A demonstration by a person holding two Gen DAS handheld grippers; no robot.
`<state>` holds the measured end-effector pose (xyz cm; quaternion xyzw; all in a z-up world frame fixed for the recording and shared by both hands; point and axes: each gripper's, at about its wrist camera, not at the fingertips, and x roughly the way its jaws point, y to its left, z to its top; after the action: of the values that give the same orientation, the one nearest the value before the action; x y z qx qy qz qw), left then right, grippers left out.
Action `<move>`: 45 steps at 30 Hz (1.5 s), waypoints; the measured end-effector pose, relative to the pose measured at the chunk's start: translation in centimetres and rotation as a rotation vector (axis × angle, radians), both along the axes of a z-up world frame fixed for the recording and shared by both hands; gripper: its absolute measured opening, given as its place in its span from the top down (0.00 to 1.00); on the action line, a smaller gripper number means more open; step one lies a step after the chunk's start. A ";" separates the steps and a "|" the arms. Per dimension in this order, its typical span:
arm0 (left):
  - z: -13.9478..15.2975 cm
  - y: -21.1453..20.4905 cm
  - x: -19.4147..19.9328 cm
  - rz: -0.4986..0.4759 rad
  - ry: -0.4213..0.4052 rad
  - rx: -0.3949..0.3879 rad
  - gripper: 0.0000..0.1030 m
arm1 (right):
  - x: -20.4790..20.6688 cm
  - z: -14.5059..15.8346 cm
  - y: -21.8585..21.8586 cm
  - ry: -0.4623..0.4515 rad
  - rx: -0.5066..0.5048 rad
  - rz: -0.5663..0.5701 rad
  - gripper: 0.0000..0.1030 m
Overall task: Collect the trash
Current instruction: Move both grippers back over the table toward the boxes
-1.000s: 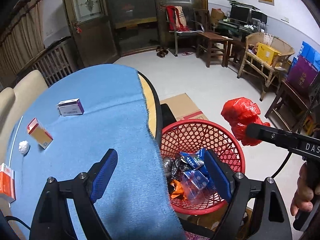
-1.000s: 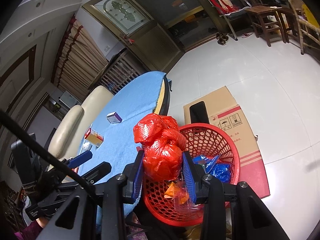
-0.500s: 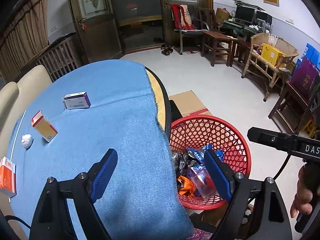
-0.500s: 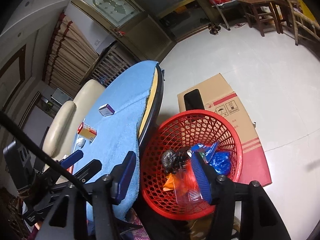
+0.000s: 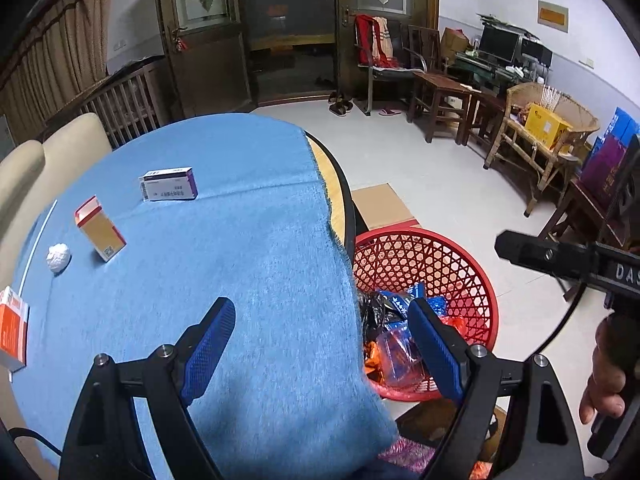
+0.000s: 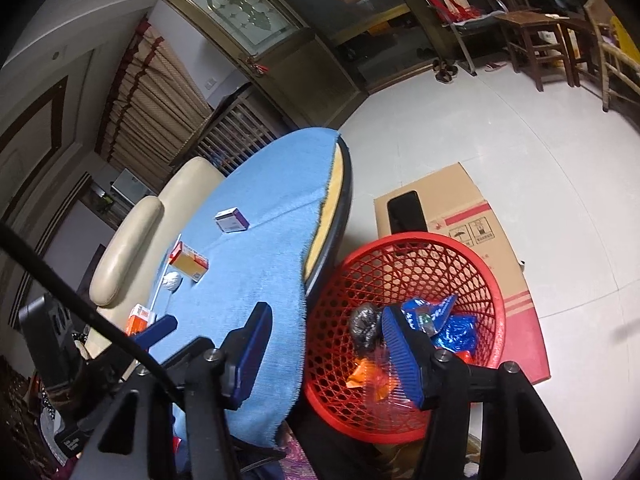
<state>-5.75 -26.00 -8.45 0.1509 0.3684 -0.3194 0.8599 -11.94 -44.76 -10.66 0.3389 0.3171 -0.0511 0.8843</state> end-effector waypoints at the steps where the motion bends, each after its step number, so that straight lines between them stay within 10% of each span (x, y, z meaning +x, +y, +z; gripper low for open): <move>1: 0.2 0.4 -0.1 0.003 -0.003 -0.005 0.14 | 0.0 0.3 0.2 -0.005 -0.005 0.002 0.40; 24: 2.1 11.5 0.1 0.201 -0.044 -0.149 0.14 | 2.5 3.4 7.8 -0.042 -0.103 0.120 0.40; 45: 5.2 18.0 -2.9 0.314 -0.240 -0.159 0.14 | 3.4 7.0 14.1 -0.152 -0.205 0.218 0.40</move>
<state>-8.67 -7.96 -3.29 0.0602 0.2558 -0.1892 0.9461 -8.52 -30.69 -3.69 0.2135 0.2774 0.0388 0.9359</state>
